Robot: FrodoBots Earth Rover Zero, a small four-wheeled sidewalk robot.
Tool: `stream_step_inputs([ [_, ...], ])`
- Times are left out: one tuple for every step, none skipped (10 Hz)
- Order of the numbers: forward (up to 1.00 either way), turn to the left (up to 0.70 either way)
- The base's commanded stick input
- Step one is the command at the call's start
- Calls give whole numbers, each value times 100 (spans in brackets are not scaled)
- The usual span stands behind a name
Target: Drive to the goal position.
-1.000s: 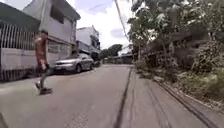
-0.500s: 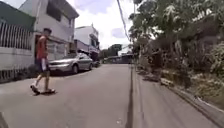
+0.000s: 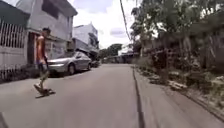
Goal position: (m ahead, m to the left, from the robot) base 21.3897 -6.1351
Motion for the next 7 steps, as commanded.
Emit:
stream_step_inputs([
  [100, 0],
  [100, 0],
  [100, 0],
  [100, 0],
  [100, 0],
  [100, 0],
  [100, 0],
])
